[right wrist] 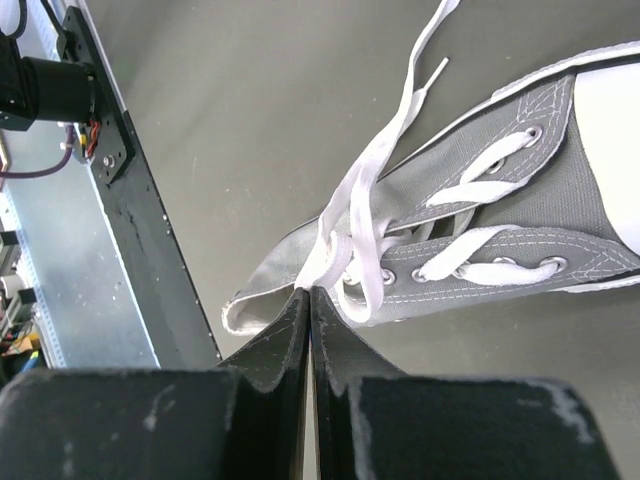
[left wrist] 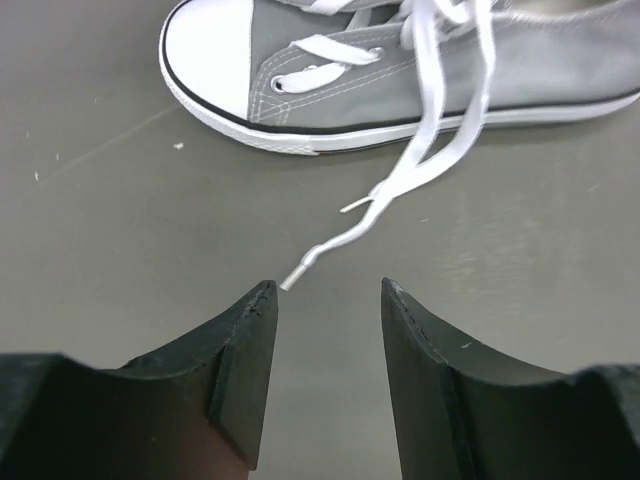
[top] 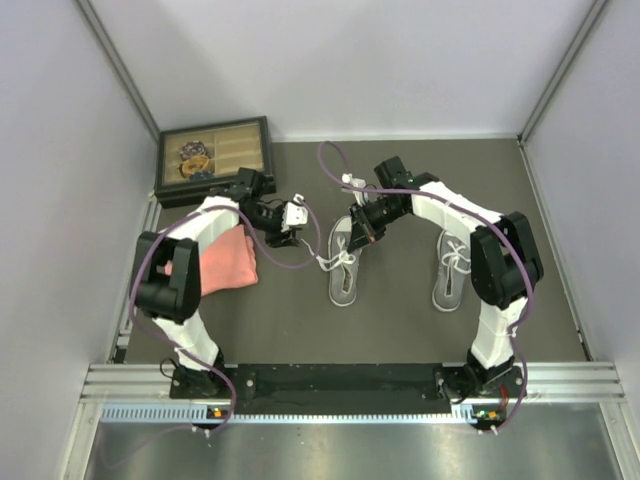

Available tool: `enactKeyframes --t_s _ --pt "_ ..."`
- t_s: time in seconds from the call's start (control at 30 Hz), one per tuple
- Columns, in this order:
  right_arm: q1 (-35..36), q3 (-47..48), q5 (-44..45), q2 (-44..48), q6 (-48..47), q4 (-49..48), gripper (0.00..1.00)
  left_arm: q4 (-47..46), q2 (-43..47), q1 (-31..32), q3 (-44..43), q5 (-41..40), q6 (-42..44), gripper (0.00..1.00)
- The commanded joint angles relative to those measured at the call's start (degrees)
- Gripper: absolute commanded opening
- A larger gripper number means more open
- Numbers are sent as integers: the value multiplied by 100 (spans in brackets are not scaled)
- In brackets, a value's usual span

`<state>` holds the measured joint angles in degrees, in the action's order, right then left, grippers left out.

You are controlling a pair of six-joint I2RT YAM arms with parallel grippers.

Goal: Tie the shoes

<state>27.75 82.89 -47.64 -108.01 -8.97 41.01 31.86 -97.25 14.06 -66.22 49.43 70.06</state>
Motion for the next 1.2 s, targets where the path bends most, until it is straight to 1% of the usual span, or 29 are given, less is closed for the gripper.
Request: enactKeyframes --t_s 0.0,0.17,0.47,0.53,0.63,0.67,0.73,0.77,0.83,0.87,0.9,1.03,1.07,1.17 --pt "73 104 -53 280 1 -120 0 1648 -863 52 -962 84 1730 53" --pt "64 139 -26 271 1 -32 0 1174 -1155 202 -1016 -109 1677 55" --pt "64 166 -26 201 36 -6 0 980 -1726 492 -1376 -364 1581 57" --pt "73 175 -35 210 45 3 0 1059 -1885 536 -1508 -469 1616 56" --pt "73 183 -35 210 71 -6 0 1471 -2113 545 -1745 -645 1826 49" --pt "64 183 -35 218 80 -23 0 1612 -2183 553 -1789 -723 2018 42" --pt "73 183 -26 219 80 -23 0 1692 -2201 527 -1755 -978 2239 32" --pt "64 183 -9 227 89 -23 0 1692 -2158 536 -1728 -1023 2301 18" --pt "64 166 26 236 89 -41 0 1893 -2088 527 -1702 -1006 2433 9" --pt "73 148 53 236 115 -58 0 1964 -1948 536 -1684 -953 2468 5" --pt "73 140 61 262 141 -93 0 2078 -1834 527 -1649 -857 2468 0" --pt "64 87 176 271 264 -225 0 2289 -1122 545 -1412 -418 2276 0" --pt "64 95 211 263 291 -252 0 2351 -859 545 -1351 -399 2153 0" --pt "73 122 281 227 326 -278 0 2816 -411 536 -1228 -382 2170 0"
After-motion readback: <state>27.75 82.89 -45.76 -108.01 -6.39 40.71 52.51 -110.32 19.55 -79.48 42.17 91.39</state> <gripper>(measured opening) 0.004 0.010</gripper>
